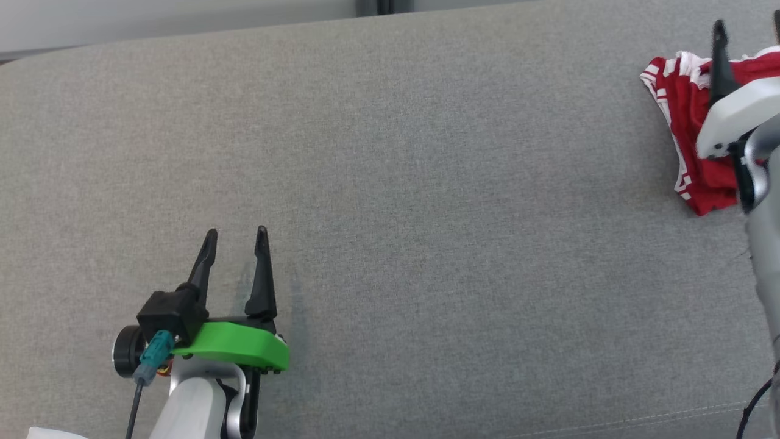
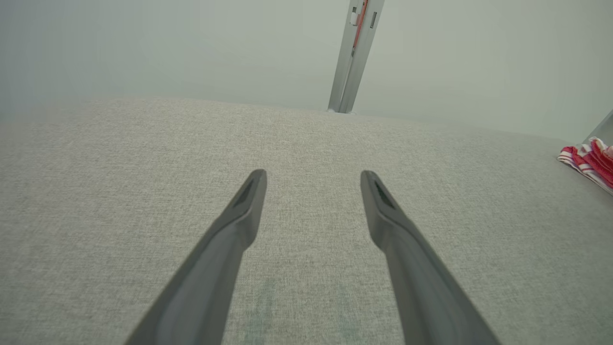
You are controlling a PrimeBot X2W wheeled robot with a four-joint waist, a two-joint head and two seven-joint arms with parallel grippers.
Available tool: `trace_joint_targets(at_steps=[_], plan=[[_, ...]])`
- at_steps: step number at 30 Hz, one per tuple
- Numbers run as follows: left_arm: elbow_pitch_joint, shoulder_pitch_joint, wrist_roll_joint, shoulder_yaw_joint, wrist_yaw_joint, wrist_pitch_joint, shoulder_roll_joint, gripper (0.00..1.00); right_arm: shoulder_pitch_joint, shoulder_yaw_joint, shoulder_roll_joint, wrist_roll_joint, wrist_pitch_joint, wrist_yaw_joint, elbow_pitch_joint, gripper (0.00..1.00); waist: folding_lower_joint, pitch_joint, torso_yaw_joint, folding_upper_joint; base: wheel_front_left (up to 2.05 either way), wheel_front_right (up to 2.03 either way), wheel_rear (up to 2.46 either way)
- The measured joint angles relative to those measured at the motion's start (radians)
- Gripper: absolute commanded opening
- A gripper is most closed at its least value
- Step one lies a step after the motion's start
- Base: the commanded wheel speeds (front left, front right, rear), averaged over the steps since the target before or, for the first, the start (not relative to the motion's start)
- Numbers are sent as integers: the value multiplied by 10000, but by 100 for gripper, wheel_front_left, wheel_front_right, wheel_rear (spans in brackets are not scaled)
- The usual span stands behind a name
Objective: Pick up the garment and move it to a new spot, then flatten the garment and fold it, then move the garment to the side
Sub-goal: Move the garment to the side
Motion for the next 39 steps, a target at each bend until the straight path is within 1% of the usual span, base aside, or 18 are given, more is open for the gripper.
trace_joint_targets(at_steps=[5,8,11,18,21,23,24,27,33,39], plan=[[35,79,-56,403,71,-10,-15,100,889,746,888,767,-31,0,-600,100,0,-680,-77,0,0,0,0],[104,376,-82,619,79,-12,-46,100,1619,1043,1325,1308,-46,0,-1317,100,0,-1112,-88,0,0,0,0],[157,719,-90,792,82,-13,-88,100,2705,1170,1697,1862,-52,0,-2153,100,0,-1567,-56,0,0,0,0],[192,1464,-115,1156,65,-13,-132,100,5098,1172,2466,2280,-56,0,-4042,100,0,-2386,175,0,0,0,0],[165,1639,-82,1210,15,-13,-167,100,6003,1068,2660,2341,-54,0,-4757,100,0,-2532,388,0,0,0,0],[194,1759,-65,1279,59,-13,-184,100,6526,1078,2757,2403,-54,-2,-5172,100,0,-2612,511,0,0,0,0],[157,1872,-19,1335,61,-13,-207,100,7005,1191,2782,2416,-54,-2,-5455,100,0,-2694,608,0,0,0,0],[109,2006,119,1342,59,-13,-245,100,7610,1707,2798,2957,-54,-2,-5726,100,0,-2798,732,0,0,0,0],[228,2207,291,1315,10,-15,-268,100,8093,1841,2811,3091,-54,-2,-6159,100,0,-2902,754,-1,0,0,0],[385,2288,332,1189,-81,-15,-295,100,8221,1666,2809,3043,-54,-2,-6364,100,0,-2963,685,0,0,0,0]])
